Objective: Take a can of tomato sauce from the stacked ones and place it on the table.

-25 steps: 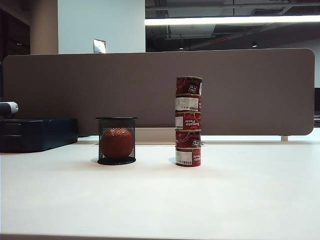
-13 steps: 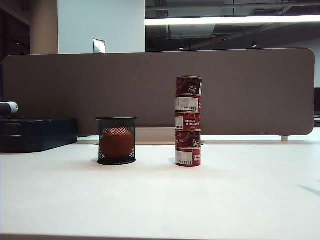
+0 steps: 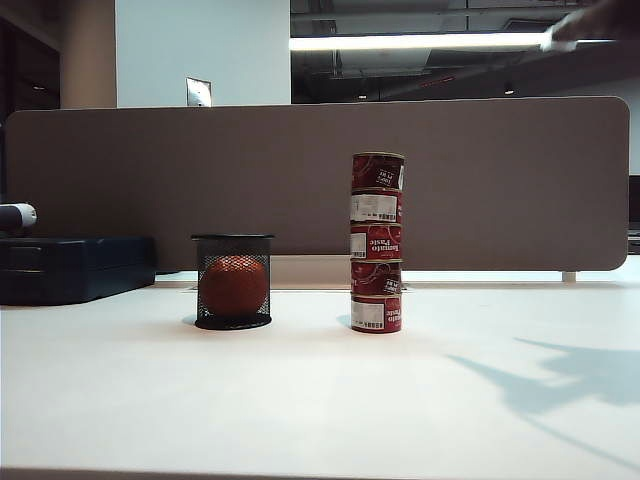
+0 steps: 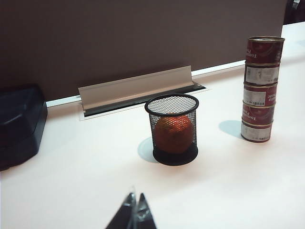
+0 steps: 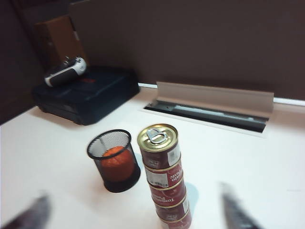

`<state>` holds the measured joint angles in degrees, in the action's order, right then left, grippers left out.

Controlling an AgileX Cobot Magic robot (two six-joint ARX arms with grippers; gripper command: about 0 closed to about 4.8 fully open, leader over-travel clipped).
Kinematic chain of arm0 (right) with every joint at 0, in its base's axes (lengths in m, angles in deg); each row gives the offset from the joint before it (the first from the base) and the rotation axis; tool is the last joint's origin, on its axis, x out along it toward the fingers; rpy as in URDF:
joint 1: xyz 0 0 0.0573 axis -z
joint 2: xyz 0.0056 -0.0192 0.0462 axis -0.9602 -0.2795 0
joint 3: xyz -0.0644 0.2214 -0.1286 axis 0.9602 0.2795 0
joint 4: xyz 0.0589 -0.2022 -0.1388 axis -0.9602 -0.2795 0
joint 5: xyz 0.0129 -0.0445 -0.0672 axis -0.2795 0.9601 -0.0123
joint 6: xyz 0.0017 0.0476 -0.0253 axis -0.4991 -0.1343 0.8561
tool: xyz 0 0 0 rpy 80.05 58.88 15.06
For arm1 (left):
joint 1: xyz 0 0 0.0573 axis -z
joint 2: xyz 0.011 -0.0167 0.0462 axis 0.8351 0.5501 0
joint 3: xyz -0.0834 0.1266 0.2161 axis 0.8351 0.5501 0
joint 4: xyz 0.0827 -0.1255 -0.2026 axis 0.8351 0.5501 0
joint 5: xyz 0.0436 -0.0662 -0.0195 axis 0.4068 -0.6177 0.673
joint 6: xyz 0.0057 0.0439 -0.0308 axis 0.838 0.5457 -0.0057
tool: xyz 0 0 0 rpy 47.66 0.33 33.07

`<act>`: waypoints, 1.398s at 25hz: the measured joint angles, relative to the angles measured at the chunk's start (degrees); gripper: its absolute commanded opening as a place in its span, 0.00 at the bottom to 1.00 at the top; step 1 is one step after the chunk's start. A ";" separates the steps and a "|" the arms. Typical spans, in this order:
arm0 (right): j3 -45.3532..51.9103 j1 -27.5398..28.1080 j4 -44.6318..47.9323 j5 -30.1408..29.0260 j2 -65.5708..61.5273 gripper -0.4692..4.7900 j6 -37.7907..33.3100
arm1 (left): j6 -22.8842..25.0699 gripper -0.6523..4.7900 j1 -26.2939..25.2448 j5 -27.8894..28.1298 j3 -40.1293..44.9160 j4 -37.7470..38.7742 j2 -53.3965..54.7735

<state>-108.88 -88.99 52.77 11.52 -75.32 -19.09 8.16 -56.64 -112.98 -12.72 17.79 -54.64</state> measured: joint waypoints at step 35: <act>-25.09 -8.09 8.41 3.69 -46.88 1.00 0.00 | 0.00 0.11 0.00 0.00 0.00 3.10 0.00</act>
<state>-133.97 -97.08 61.18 15.21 -122.20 -19.09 8.16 -56.64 -112.98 -12.72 20.89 -54.64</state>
